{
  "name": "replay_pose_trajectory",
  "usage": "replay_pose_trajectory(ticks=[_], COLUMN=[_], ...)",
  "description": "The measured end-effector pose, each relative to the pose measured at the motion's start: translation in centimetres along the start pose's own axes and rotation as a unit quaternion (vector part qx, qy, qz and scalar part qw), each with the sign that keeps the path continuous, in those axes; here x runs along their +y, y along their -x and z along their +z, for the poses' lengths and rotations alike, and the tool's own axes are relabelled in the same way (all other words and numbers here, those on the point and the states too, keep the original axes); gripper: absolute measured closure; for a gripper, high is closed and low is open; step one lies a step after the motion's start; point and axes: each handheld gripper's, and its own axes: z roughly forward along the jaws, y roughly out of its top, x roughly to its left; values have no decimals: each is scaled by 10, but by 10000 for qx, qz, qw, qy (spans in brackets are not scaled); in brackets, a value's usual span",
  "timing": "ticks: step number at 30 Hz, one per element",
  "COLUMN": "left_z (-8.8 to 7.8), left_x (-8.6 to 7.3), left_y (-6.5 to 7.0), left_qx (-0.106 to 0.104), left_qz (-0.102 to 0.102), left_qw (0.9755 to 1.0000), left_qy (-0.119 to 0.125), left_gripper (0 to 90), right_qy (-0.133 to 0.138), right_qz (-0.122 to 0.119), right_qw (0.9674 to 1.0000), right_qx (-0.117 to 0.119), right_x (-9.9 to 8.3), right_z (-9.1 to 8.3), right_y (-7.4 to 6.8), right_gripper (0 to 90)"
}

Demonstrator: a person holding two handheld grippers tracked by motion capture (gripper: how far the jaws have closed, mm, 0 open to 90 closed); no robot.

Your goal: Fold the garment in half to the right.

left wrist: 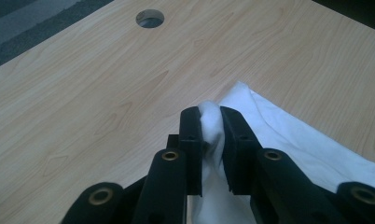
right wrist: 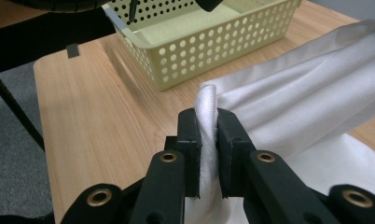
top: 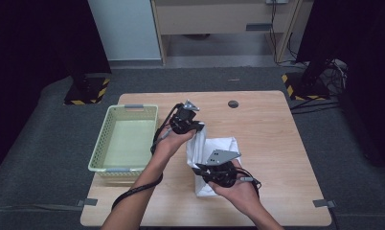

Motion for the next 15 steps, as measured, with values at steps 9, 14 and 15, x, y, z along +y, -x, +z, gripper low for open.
replay_pose_trajectory(ticks=[9,14,15], left_z=[14,18,19], left_x=[5,7,7], left_y=[6,9,9], left_qx=[-38,-35,-37], left_qz=[-15,8,0], left_qw=[10000,10000,10000], left_qy=[-18,-22,-28], left_gripper=[799,799,799], right_qy=[-29,-32,-40], right_qz=[105,167,183], right_qw=[9999,9998,9998], right_qx=[-75,-105,-107], right_x=[-10,-16,-17], right_z=[-7,-11,-11], right_y=[9,13,14], right_gripper=[811,812,812])
